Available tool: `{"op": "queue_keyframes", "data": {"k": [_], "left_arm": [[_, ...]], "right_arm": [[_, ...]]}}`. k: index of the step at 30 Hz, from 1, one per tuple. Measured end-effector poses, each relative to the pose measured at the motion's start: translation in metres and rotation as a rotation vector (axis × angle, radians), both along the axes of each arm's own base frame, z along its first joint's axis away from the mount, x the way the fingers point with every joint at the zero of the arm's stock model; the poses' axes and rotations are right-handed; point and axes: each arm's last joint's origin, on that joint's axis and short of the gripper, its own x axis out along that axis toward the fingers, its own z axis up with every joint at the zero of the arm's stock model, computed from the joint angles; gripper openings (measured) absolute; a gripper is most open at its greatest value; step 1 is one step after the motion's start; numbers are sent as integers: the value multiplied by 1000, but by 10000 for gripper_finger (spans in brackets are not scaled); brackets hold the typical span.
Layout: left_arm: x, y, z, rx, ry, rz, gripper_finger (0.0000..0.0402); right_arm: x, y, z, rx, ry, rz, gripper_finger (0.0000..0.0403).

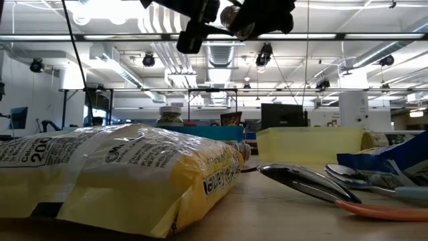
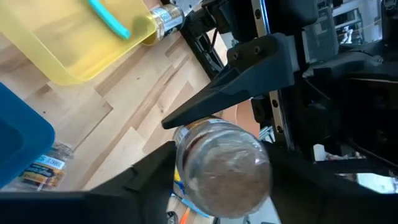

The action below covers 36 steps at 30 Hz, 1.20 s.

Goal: Pick & Place Food Item
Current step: Put the right brown seasoning bottle into the blue bin

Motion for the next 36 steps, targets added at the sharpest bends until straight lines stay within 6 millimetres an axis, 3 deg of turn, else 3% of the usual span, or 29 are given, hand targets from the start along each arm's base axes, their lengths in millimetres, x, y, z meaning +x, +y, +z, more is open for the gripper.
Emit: {"op": "queue_keyframes", "data": {"k": [2,16,25,28,36], "left_arm": [[0,0,-1,10,1,-5,188],[-2,1,0,26,7,-13,186],[-9,8,-8,45,109,19,186],[-10,9,-8,58,119,23,186],[-21,18,-1,234,268,109,186]], "right_arm": [[0,0,0,0,2,-1,187],[-2,-2,1,11,4,-22,188],[-15,-14,-9,108,104,-173,376],[-16,-13,-8,109,105,-167,392],[-27,-15,-3,102,139,-173,382]]}}
